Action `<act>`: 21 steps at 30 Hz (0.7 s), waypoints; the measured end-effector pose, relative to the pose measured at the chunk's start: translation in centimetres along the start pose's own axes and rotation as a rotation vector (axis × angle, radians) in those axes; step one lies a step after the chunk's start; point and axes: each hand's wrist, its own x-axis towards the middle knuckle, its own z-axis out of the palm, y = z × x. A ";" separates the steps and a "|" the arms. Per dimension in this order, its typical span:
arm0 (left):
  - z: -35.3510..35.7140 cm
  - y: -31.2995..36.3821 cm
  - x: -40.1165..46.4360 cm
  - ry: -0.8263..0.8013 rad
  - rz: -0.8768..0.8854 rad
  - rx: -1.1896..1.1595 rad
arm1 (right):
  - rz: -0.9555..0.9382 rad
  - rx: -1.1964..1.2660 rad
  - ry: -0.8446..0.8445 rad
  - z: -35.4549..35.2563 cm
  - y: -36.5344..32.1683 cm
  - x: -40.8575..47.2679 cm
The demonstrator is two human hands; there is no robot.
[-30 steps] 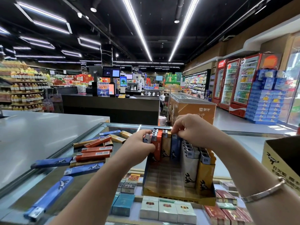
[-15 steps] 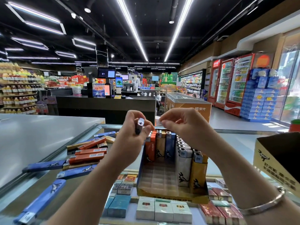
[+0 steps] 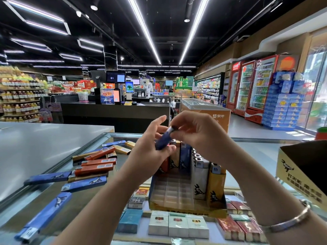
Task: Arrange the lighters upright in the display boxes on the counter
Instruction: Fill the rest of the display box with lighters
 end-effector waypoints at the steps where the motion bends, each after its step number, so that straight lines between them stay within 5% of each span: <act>1: -0.1 -0.2 0.1 0.039 -0.007 0.048 | 0.012 0.016 0.060 -0.3 0.3 0.1; 3: -0.3 -0.7 0.3 0.065 -0.048 0.152 | 0.048 0.086 0.166 -1.0 0.9 0.3; 7: -0.2 -1.4 0.3 -0.134 -0.303 0.113 | 0.105 0.033 0.243 -1.3 2.4 0.3; 21: 0.0 -1.9 0.2 -0.228 -0.400 -0.008 | 0.122 -0.324 -0.085 -0.3 3.7 0.0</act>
